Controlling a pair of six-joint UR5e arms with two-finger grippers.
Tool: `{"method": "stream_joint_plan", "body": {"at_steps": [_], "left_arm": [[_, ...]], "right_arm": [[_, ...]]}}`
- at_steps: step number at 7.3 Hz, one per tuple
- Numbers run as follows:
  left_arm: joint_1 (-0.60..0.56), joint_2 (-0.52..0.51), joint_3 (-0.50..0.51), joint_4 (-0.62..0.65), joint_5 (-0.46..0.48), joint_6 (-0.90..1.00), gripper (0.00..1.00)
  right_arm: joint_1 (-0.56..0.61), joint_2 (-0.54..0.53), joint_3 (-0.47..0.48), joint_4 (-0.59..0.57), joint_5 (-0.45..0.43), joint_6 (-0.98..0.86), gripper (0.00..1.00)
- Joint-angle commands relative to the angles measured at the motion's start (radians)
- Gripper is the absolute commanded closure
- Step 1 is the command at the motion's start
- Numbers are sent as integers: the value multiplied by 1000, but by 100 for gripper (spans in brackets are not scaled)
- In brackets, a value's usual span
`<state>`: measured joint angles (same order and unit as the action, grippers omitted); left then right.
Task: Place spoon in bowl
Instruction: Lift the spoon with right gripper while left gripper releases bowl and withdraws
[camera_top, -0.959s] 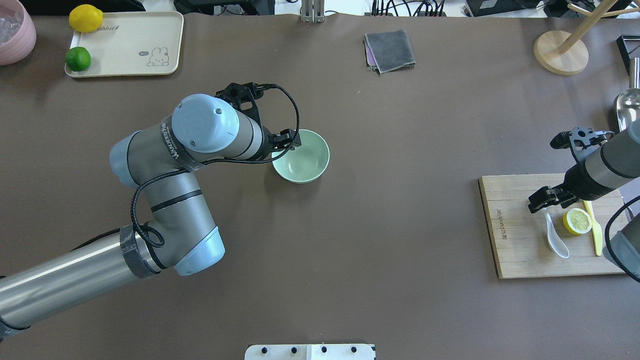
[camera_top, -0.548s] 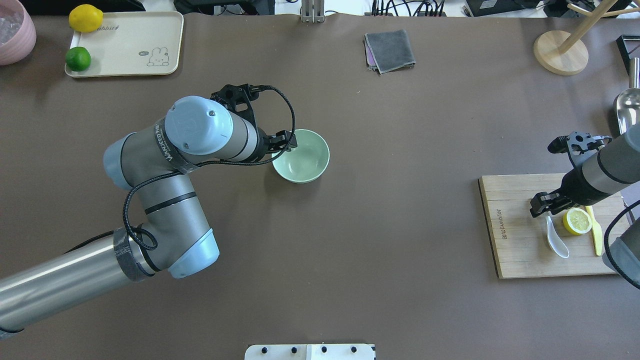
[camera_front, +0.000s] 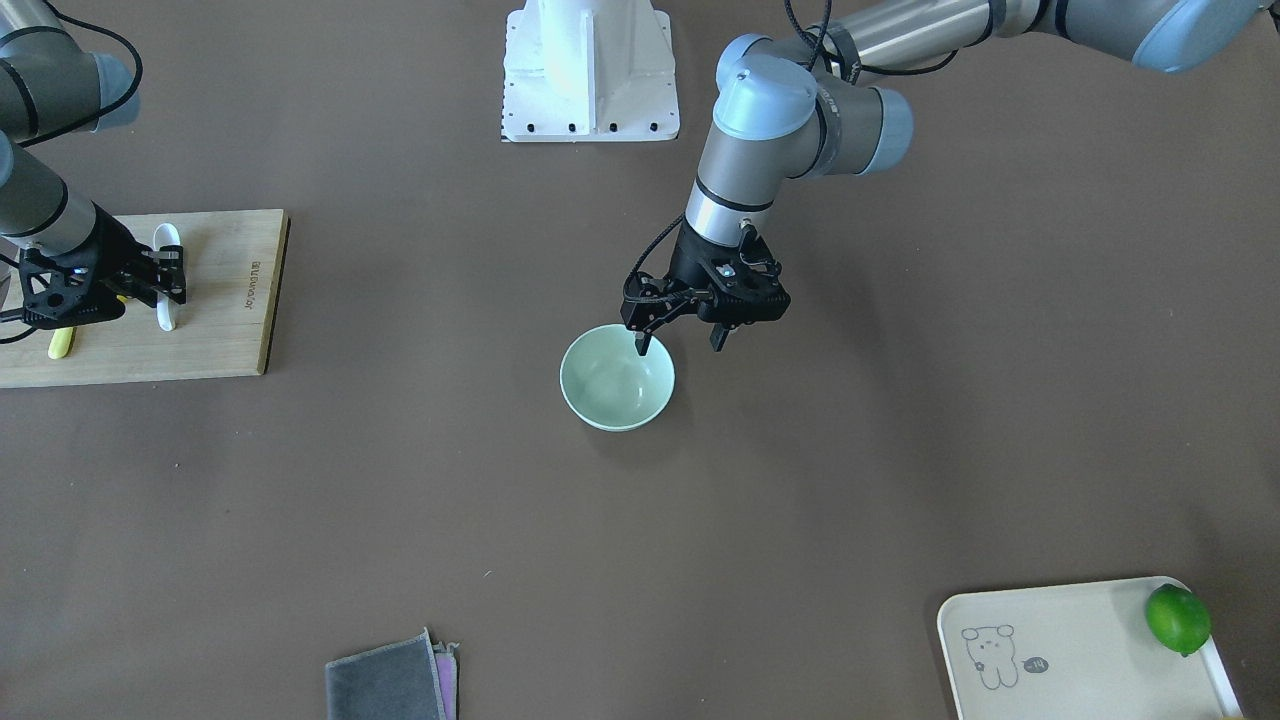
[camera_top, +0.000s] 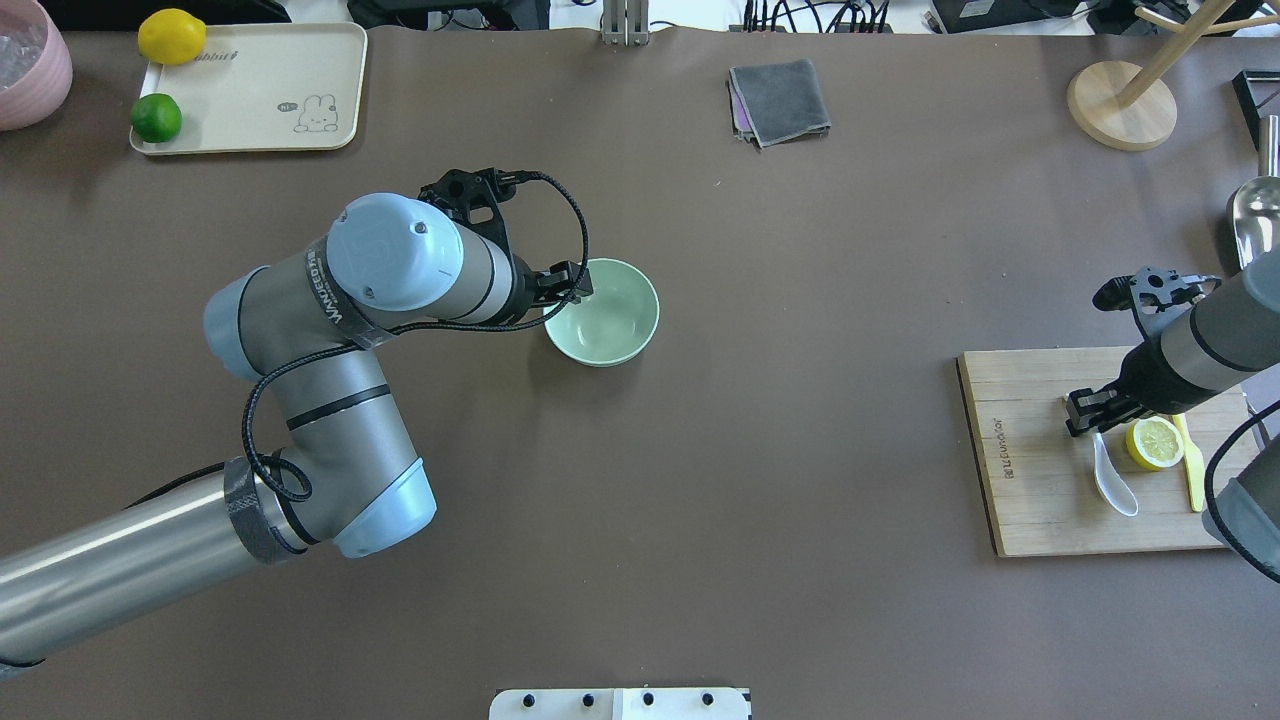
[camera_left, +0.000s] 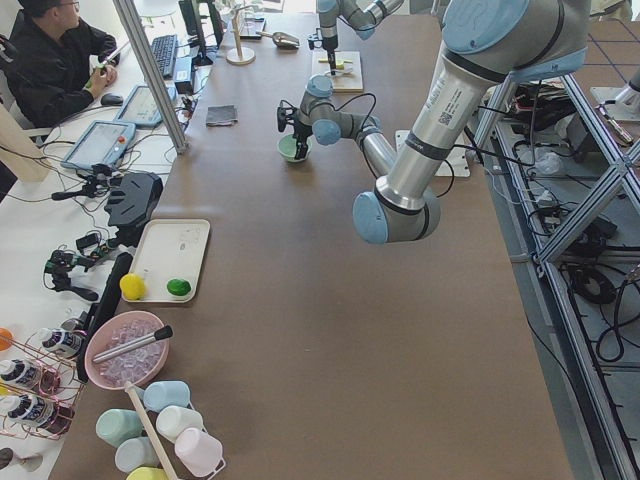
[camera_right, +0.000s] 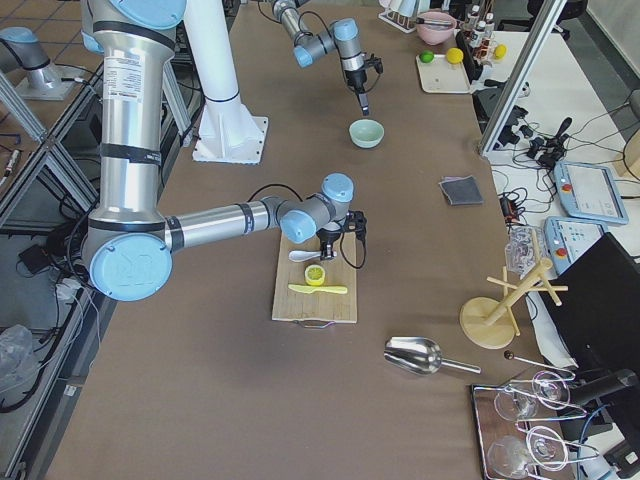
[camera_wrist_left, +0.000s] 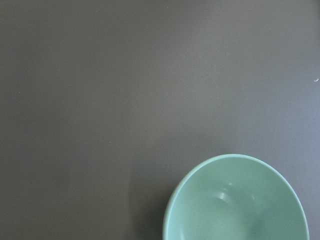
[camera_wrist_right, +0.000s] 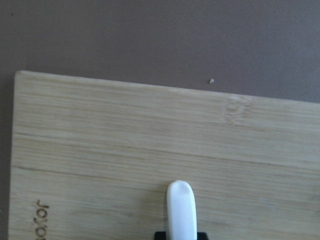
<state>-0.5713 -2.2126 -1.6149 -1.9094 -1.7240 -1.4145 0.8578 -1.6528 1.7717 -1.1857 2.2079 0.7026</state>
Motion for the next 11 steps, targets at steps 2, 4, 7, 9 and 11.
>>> {"method": "stream_joint_plan", "body": {"at_steps": [2, 4, 7, 9, 11], "left_arm": [[-1, 1, 0, 1, 1, 0, 2], [-34, 19, -5, 3, 9, 108, 2], [-116, 163, -54, -139, 85, 239, 2], [-204, 211, -52, -186, 110, 273, 2], [-247, 221, -54, -209, 104, 288, 2]], "right_arm": [[1, 5, 15, 0, 10, -2, 100], [47, 10, 75, -14, 48, 0, 100], [101, 57, 95, -11, 17, 2, 100], [107, 164, 84, -15, -63, 38, 100], [98, 314, 77, -123, -105, 66, 100]]}}
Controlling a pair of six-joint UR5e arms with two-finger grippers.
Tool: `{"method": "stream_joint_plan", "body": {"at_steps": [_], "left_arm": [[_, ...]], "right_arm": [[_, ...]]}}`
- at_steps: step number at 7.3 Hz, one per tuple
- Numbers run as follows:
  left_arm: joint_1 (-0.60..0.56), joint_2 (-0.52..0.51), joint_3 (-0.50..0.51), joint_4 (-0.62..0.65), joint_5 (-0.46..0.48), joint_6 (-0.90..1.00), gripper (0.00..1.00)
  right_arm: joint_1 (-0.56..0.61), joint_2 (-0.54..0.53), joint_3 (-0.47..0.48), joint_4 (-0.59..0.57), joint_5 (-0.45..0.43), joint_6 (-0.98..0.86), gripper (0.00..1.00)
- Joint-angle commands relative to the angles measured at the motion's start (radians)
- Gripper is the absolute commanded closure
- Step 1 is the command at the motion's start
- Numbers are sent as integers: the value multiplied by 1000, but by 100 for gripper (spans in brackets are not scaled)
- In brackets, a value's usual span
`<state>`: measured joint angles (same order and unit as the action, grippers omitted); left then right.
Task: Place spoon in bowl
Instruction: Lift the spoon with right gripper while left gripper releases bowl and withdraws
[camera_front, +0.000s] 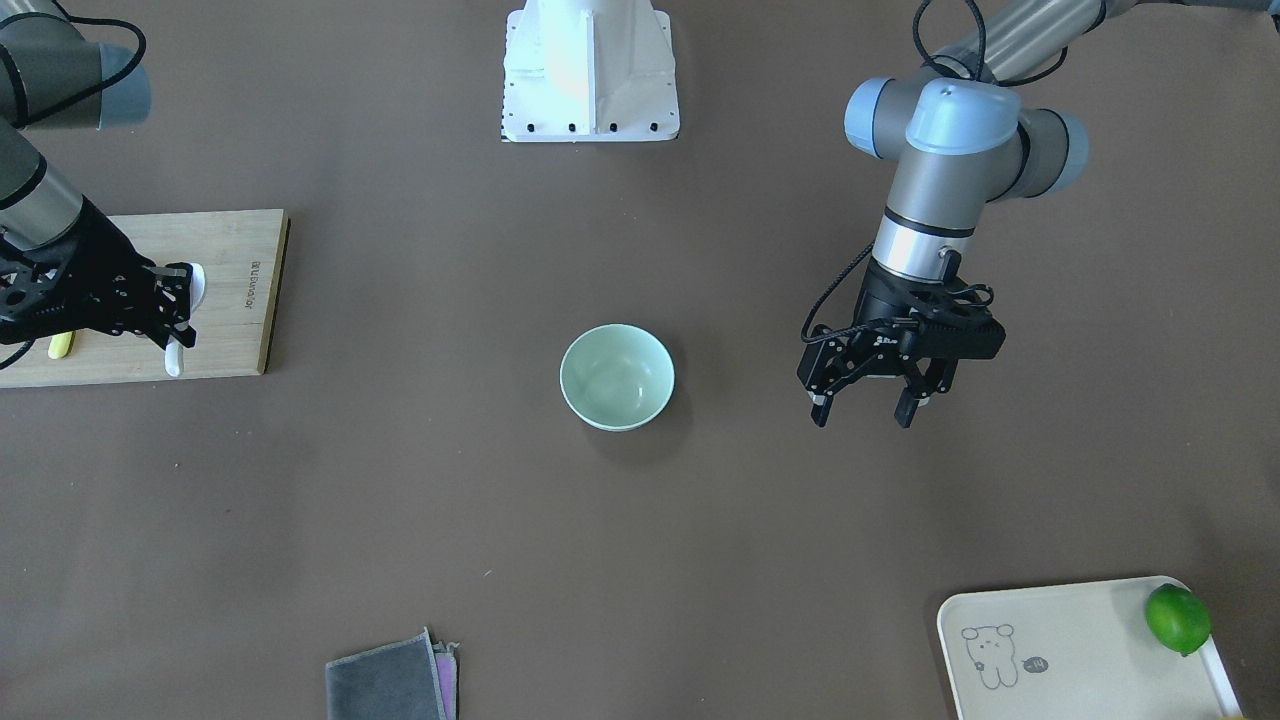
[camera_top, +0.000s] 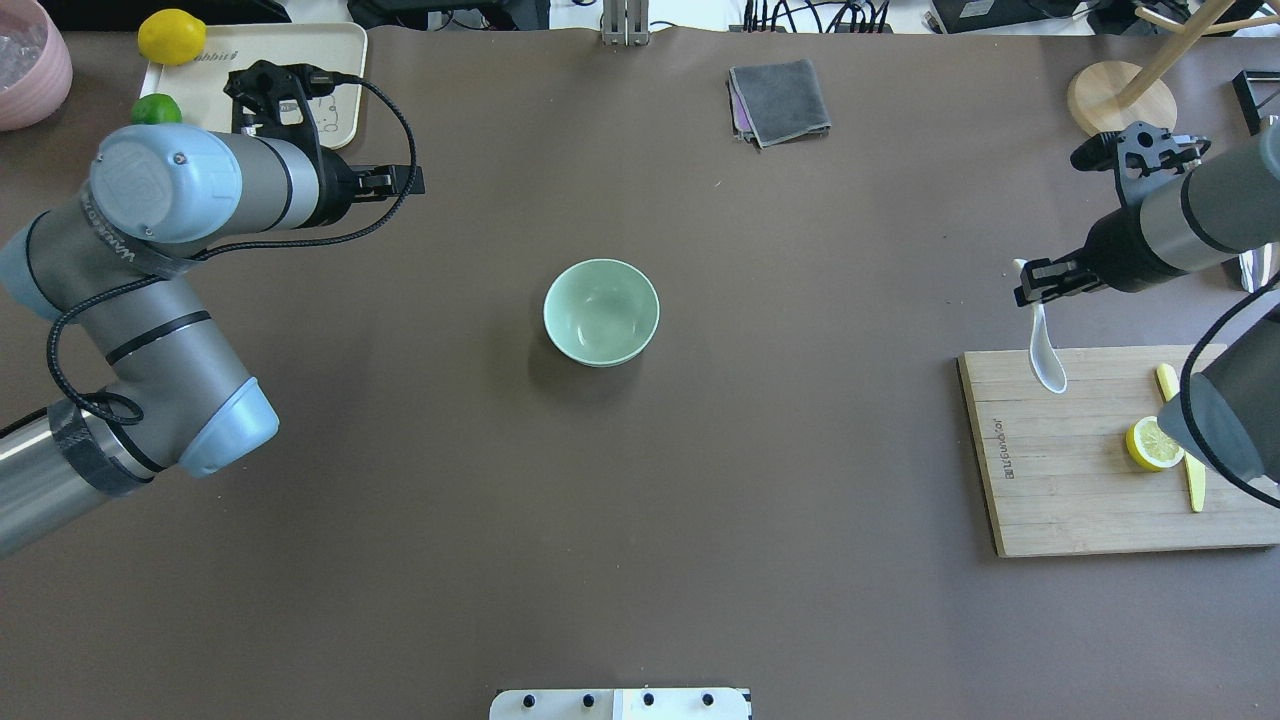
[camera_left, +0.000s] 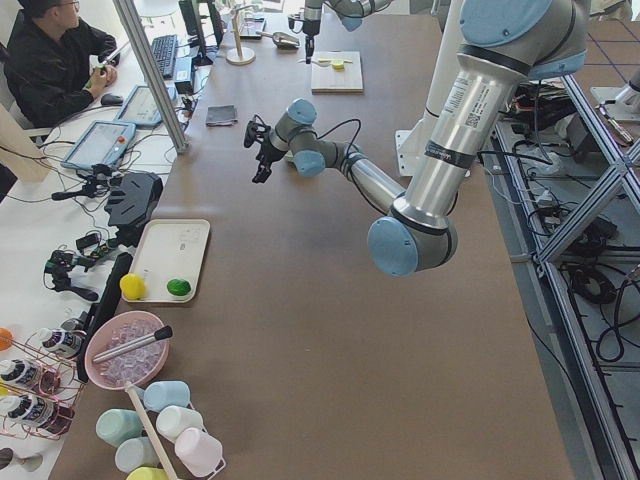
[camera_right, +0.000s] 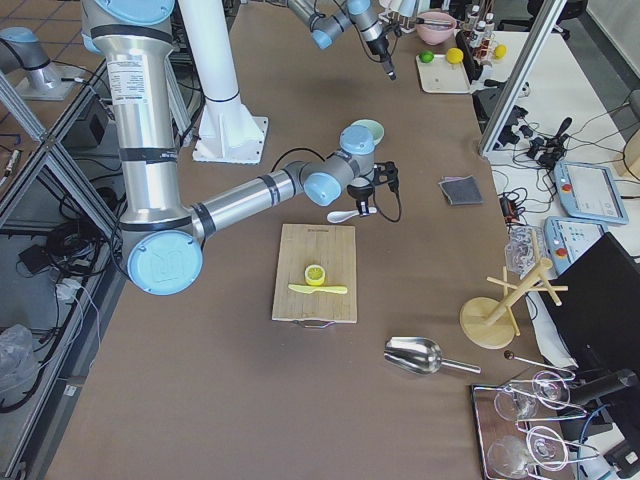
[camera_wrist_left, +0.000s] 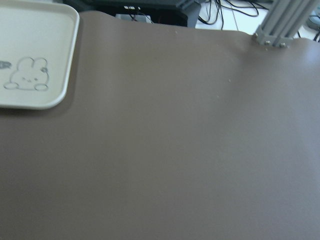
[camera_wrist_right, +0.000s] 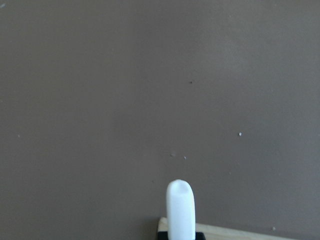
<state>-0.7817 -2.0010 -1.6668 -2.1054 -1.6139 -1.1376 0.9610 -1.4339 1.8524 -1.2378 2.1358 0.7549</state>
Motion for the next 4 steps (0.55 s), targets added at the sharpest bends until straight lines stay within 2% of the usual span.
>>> {"method": "stream_joint_plan", "body": {"at_steps": [1, 2, 3, 4], "left_arm": [[-101, 42, -7, -4, -123, 156, 2], [-201, 71, -1, 27, -337, 300, 2], [-284, 79, -4, 133, -448, 341, 2], [-328, 96, -5, 168, -460, 448, 2]], "right_arm": [[-28, 180, -5, -151, -66, 20, 100], [-56, 240, -16, -175, -83, 71, 100], [-92, 275, -21, -173, -123, 124, 100], [-137, 330, -50, -167, -169, 180, 100]]}}
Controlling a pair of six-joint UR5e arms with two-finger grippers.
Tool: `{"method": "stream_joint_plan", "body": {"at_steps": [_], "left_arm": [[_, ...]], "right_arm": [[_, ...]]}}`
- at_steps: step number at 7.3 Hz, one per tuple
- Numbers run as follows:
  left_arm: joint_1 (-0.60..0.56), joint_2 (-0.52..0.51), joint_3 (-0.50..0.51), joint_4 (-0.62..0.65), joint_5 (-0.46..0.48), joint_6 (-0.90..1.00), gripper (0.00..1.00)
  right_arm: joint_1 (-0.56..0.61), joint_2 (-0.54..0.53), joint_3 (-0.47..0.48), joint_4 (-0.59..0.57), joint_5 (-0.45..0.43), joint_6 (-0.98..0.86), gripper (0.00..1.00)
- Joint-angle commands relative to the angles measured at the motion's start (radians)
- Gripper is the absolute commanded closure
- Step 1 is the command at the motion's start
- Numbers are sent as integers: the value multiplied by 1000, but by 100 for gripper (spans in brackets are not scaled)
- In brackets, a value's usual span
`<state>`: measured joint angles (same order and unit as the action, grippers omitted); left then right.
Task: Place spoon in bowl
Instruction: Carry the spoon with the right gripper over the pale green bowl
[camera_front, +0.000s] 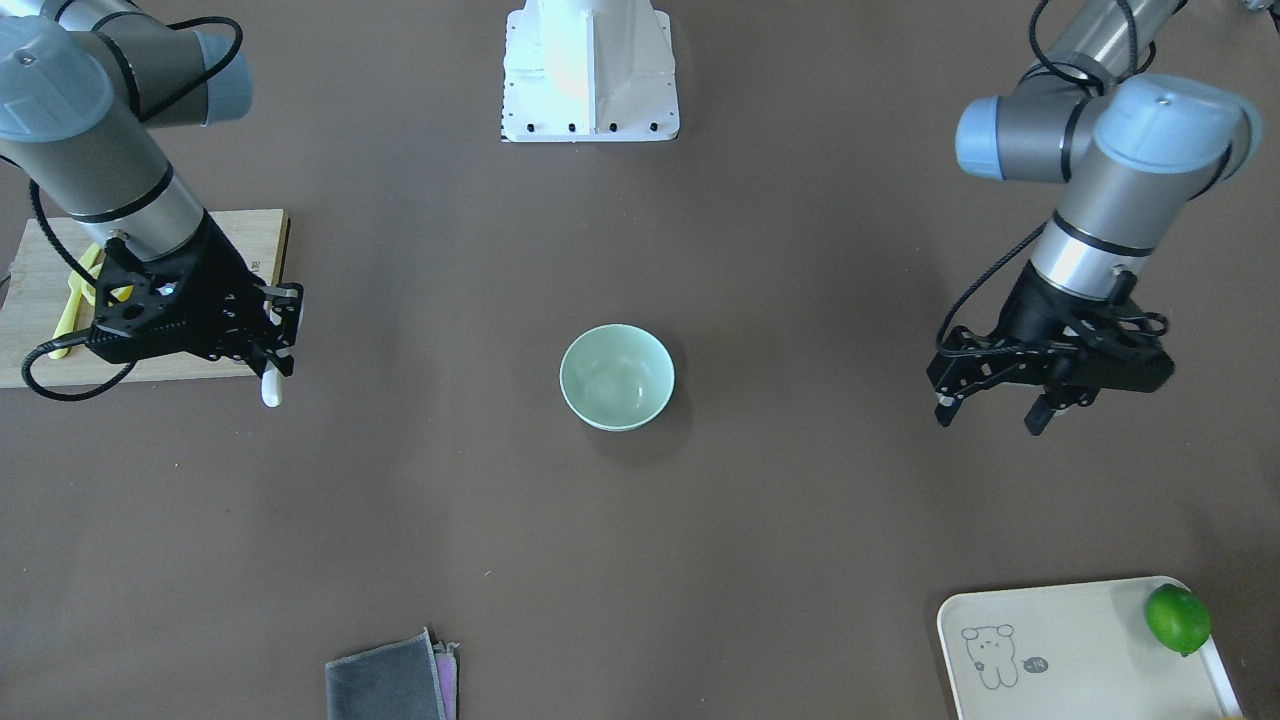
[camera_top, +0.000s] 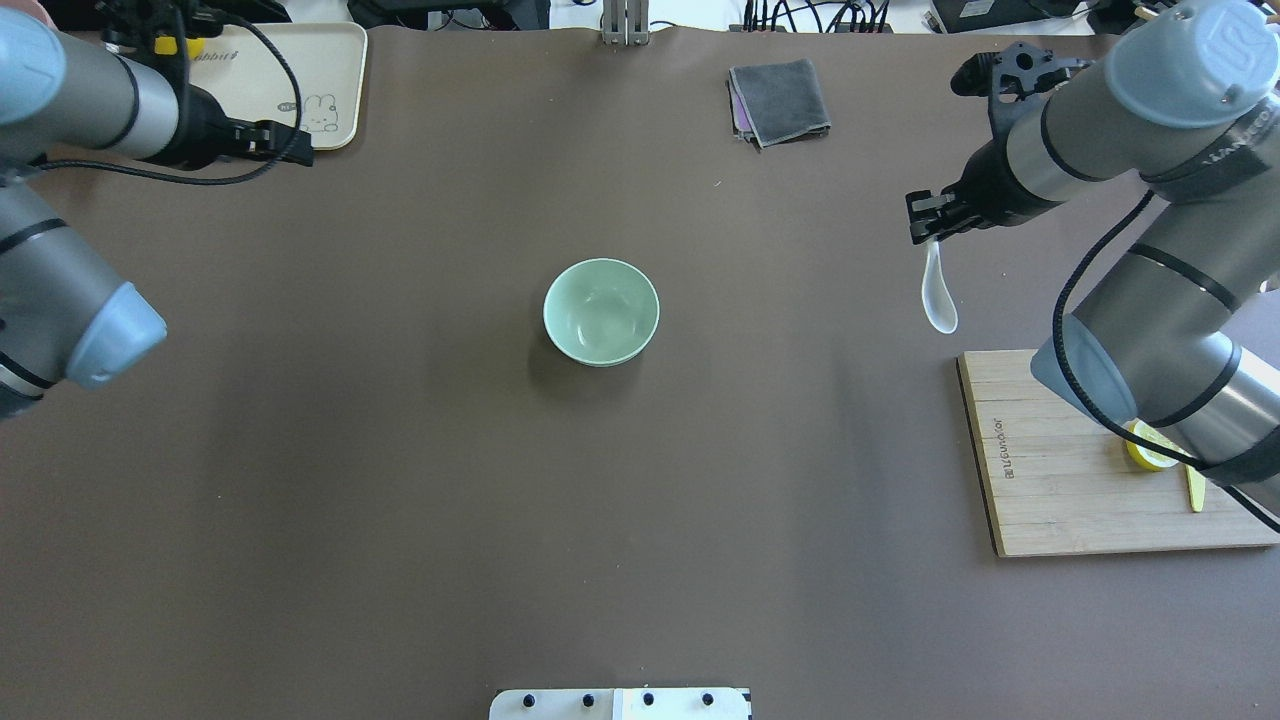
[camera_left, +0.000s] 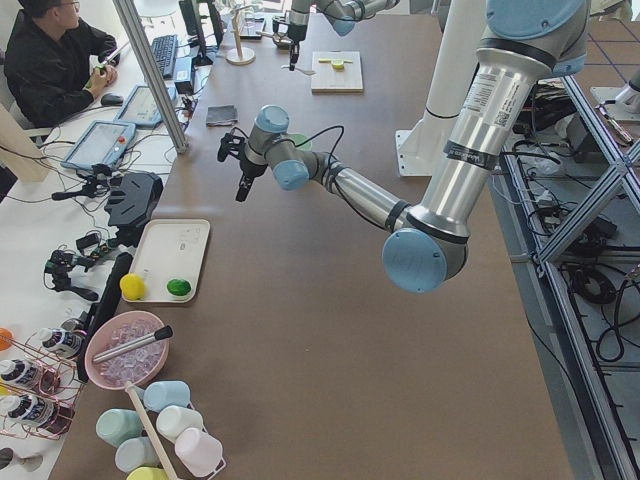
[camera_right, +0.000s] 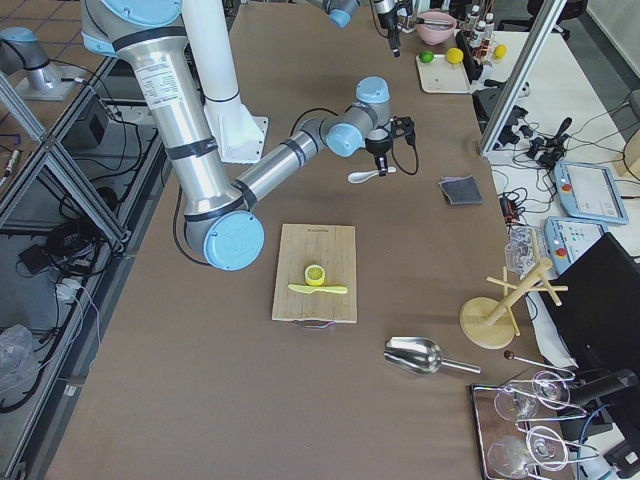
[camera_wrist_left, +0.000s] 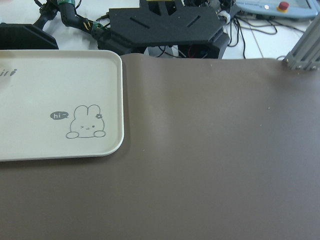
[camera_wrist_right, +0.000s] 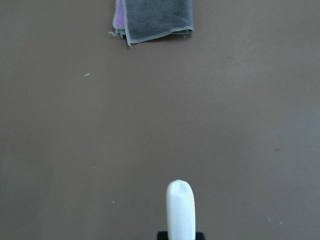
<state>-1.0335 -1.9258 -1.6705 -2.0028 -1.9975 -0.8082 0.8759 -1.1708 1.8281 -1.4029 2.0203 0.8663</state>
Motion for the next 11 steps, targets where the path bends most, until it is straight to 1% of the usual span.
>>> {"method": "stream_joint_plan", "body": {"at_steps": [1, 2, 3, 4, 5, 7, 8, 9, 10, 11], "left_arm": [[-110, 54, 0, 90, -83, 233, 2], [-144, 83, -3, 107, -84, 292, 2], [-151, 109, -2, 104, -83, 311, 2], [-151, 143, -3, 95, -78, 313, 2], [-151, 174, -14, 93, -75, 322, 2], [-149, 186, -14, 91, -75, 327, 2], [-148, 186, -12, 90, -75, 327, 2], [-146, 186, -11, 88, -75, 327, 2], [-145, 179, -6, 88, -76, 327, 2], [-143, 174, -5, 88, -76, 327, 2]], "right_arm": [[-95, 141, -73, 1, -111, 138, 100], [-127, 211, -136, 5, -164, 173, 100], [-136, 285, -183, 5, -172, 222, 100], [-152, 315, -187, 5, -190, 247, 100], [-178, 351, -208, 5, -243, 256, 100], [-247, 428, -314, 25, -331, 280, 100], [-268, 422, -319, 30, -337, 281, 100], [-290, 421, -348, 33, -356, 280, 100], [-301, 425, -368, 33, -392, 280, 100], [-302, 430, -369, 33, -393, 281, 100]]}}
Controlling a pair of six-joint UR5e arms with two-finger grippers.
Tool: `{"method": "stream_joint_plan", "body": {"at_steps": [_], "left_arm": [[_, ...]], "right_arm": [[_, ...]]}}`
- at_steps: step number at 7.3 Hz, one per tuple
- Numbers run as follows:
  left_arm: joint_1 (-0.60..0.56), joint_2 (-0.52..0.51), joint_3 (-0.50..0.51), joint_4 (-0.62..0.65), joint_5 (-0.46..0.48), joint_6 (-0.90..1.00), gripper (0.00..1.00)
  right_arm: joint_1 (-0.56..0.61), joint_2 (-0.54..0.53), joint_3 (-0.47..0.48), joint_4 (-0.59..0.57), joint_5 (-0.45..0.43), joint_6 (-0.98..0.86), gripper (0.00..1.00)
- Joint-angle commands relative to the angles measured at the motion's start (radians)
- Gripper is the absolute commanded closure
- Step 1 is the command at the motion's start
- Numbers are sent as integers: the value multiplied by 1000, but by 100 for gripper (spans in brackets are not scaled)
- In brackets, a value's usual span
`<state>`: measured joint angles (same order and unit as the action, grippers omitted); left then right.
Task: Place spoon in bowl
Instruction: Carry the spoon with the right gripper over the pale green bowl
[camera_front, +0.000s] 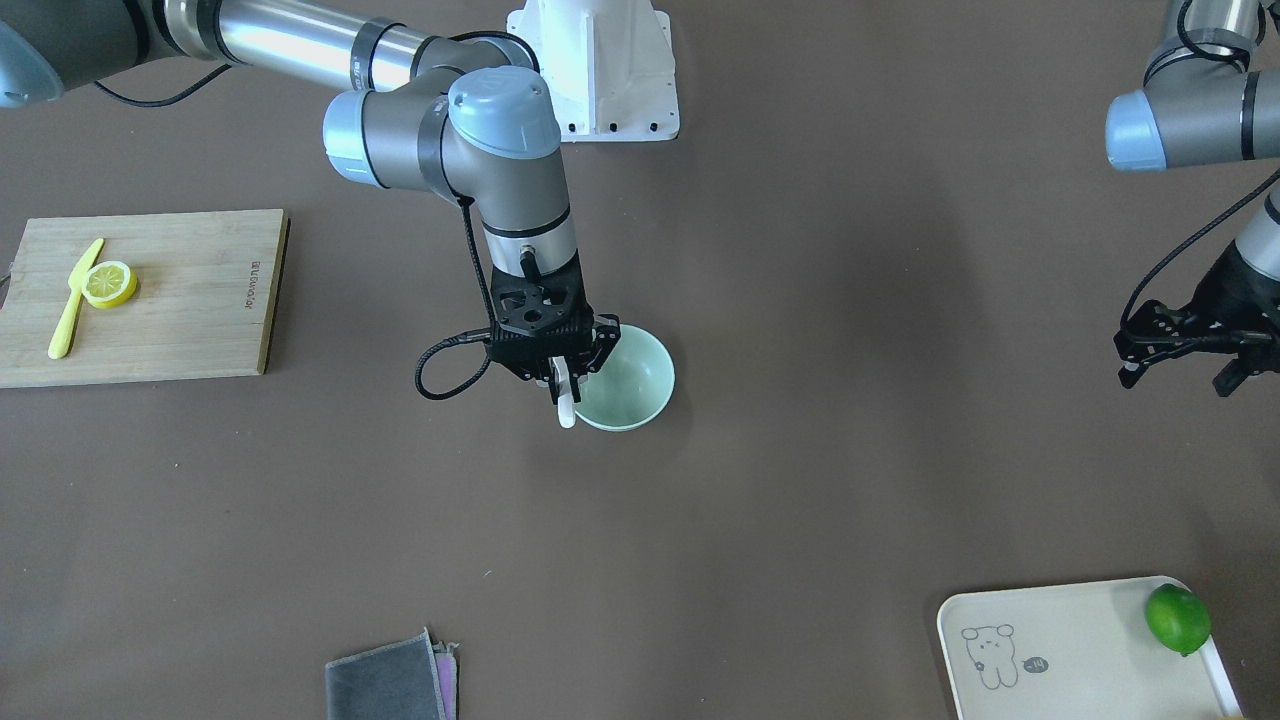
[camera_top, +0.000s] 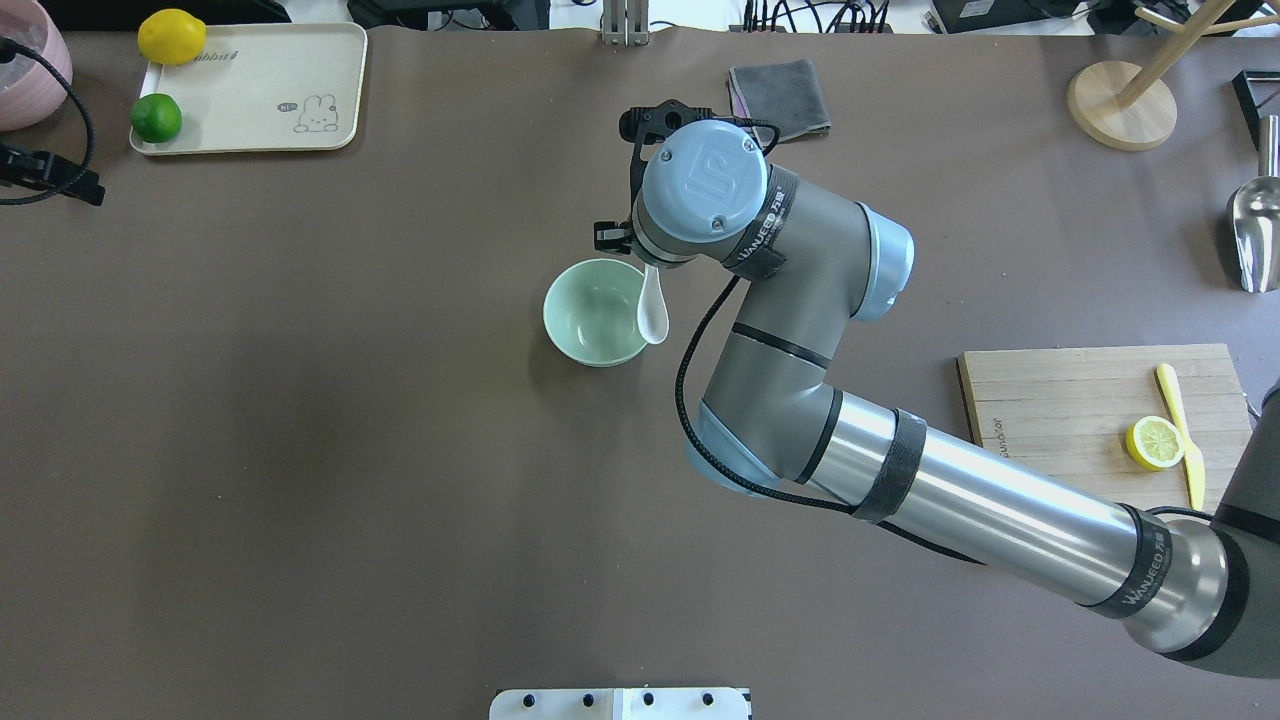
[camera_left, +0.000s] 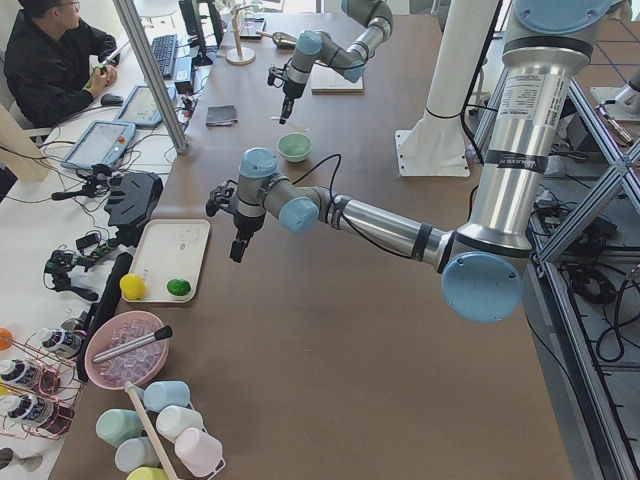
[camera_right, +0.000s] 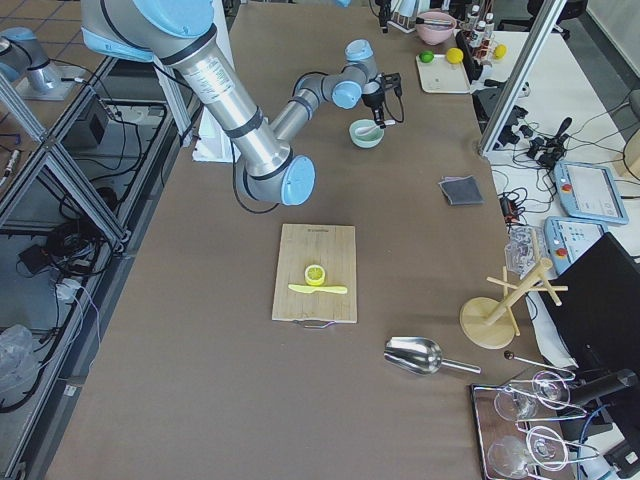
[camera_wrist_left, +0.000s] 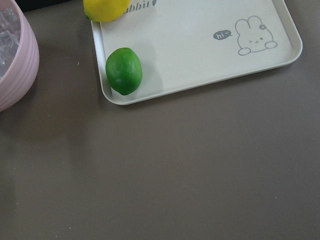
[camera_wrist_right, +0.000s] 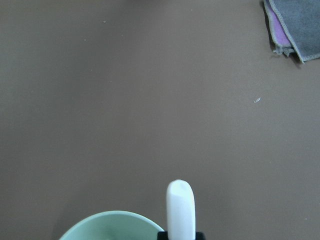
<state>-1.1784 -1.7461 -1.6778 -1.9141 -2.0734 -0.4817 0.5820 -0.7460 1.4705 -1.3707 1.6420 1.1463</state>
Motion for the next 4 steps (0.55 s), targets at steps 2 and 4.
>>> {"method": "stream_joint_plan", "body": {"at_steps": [2, 4], "left_arm": [[3, -7, 4, 0, -1, 0, 2], [3, -9, 10, 0, -1, 2, 2]], "right_arm": [[-13, 19, -24, 21, -16, 12, 100], [-14, 80, -102, 53, -16, 13, 100]]}}
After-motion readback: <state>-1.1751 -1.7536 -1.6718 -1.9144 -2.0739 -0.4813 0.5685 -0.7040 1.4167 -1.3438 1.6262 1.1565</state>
